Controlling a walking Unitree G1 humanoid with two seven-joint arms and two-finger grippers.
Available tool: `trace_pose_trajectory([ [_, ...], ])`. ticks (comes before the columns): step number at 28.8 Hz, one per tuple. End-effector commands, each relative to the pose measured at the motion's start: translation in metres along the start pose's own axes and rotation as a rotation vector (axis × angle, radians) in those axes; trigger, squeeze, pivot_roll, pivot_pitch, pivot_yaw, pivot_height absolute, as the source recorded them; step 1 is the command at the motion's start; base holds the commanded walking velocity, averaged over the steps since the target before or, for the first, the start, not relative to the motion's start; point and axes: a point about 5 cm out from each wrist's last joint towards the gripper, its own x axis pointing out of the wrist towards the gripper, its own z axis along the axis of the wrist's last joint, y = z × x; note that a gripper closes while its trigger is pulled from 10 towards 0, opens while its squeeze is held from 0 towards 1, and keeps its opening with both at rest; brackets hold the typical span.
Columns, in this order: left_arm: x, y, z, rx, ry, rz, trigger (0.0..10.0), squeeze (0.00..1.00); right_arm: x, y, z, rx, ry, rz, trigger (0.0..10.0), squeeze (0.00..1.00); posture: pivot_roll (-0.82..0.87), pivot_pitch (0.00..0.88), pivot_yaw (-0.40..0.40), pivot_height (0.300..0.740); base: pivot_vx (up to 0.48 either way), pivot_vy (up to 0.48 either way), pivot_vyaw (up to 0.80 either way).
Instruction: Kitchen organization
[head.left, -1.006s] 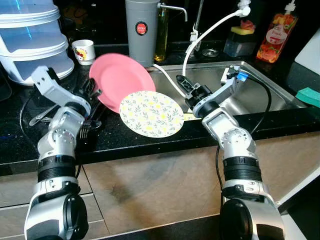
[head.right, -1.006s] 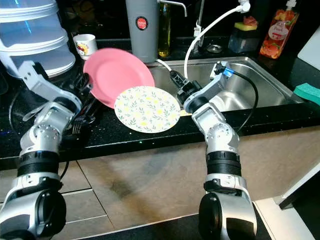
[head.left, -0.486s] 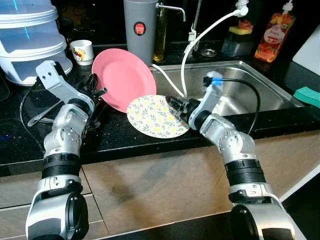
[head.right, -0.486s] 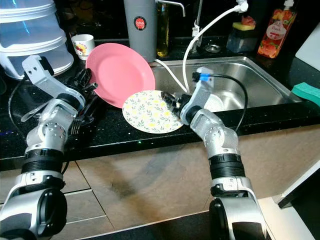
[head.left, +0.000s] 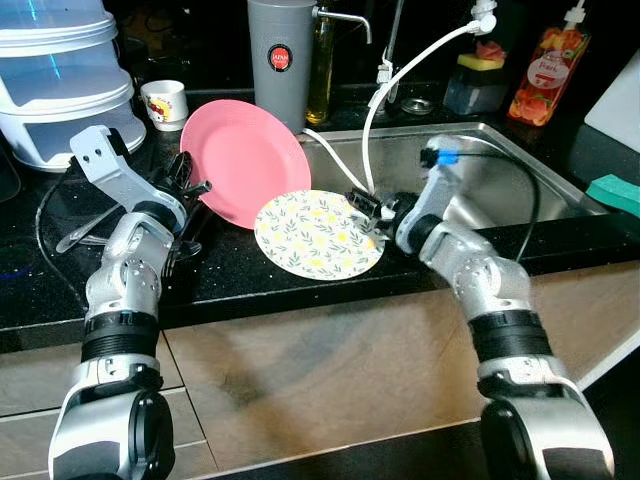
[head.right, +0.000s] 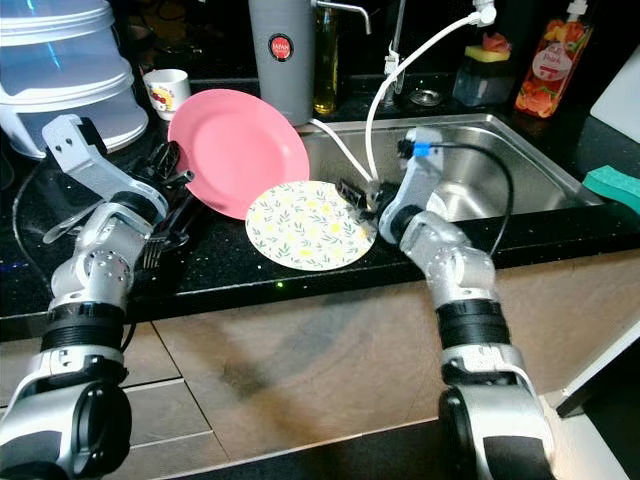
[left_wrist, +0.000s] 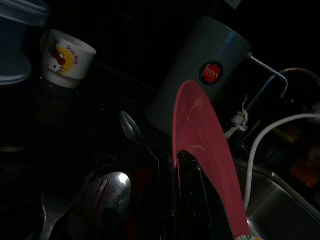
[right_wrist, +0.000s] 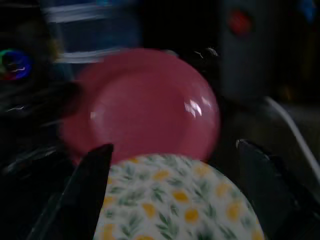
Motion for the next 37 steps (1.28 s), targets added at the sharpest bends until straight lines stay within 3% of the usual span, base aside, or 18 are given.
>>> trace_pose_trajectory([
  [1, -0.002, 0.005, -0.002, 0.020, 0.013, 0.011, 0.0, 0.00, 0.001, 0.015, -0.002, -0.086, 0.017, 0.107, 10.0, 1.00, 0.08, 0.109, -0.030, 0.740, 0.000, 0.000, 0.00],
  [3, -0.002, 0.006, -0.002, 0.019, 0.014, 0.013, 0.0, 0.00, 0.000, 0.022, -0.005, -0.131, 0.035, 0.157, 10.0, 1.00, 0.08, 0.109, -0.030, 0.740, 0.000, 0.000, 0.00],
  [6, -0.002, 0.006, -0.003, 0.019, 0.016, 0.018, 0.0, 0.00, -0.001, 0.044, -0.017, -0.348, 0.088, 0.296, 10.0, 1.00, 0.08, 0.109, -0.030, 0.740, 0.000, 0.000, 0.00],
  [7, -0.002, 0.006, -0.003, 0.019, 0.017, 0.019, 0.0, 0.00, -0.001, 0.049, -0.020, -0.428, 0.094, 0.321, 10.0, 0.00, 0.08, 0.109, -0.030, 0.740, 0.000, 0.000, 0.00],
  [8, -0.002, 0.006, -0.003, 0.019, 0.017, 0.019, 0.0, 0.00, -0.001, 0.049, -0.020, -0.428, 0.094, 0.321, 10.0, 0.00, 0.08, 0.109, -0.030, 0.740, 0.000, 0.000, 0.00],
  [9, -0.002, 0.006, -0.004, 0.020, 0.018, 0.019, 0.0, 0.00, -0.001, 0.054, -0.023, -0.576, 0.086, 0.338, 10.0, 0.00, 0.08, 0.109, -0.030, 0.740, 0.000, 0.000, 0.00],
  [11, -0.002, 0.007, -0.004, 0.020, 0.020, 0.021, 0.0, 0.00, -0.001, 0.060, -0.027, -0.718, 0.067, 0.383, 10.0, 0.00, 0.08, 0.111, -0.027, 0.740, 0.000, 0.000, 0.00],
  [16, -0.002, 0.007, -0.004, 0.019, 0.022, 0.024, 0.0, 0.00, -0.001, 0.064, -0.026, -0.744, 0.029, 0.410, 10.0, 0.00, 0.08, 0.111, -0.027, 0.740, 0.000, 0.000, 0.00],
  [19, -0.002, 0.008, -0.004, 0.018, 0.022, 0.027, 0.0, 0.00, -0.009, 0.071, -0.028, -0.606, 0.052, 0.517, 10.0, 0.00, 0.08, 0.110, -0.029, 0.740, 0.000, 0.000, 0.00],
  [24, -0.002, 0.009, -0.004, 0.018, 0.022, 0.027, 0.0, 0.00, -0.017, 0.075, -0.037, -0.543, 0.125, 0.613, 10.0, 0.00, 0.08, 0.110, -0.029, 0.740, 0.000, 0.000, 0.00],
  [32, -0.002, 0.009, -0.004, 0.020, 0.026, 0.027, 0.0, 0.00, -0.023, 0.080, -0.056, -0.656, 0.176, 0.664, 10.0, 0.00, 0.08, 0.110, -0.025, 0.740, 0.000, 0.000, 0.00],
  [37, -0.002, 0.009, -0.005, 0.021, 0.028, 0.026, 0.0, 0.00, -0.018, 0.071, -0.064, -0.804, 0.203, 0.594, 10.0, 0.00, 0.08, 0.110, -0.026, 0.740, 0.000, 0.000, 0.00],
])
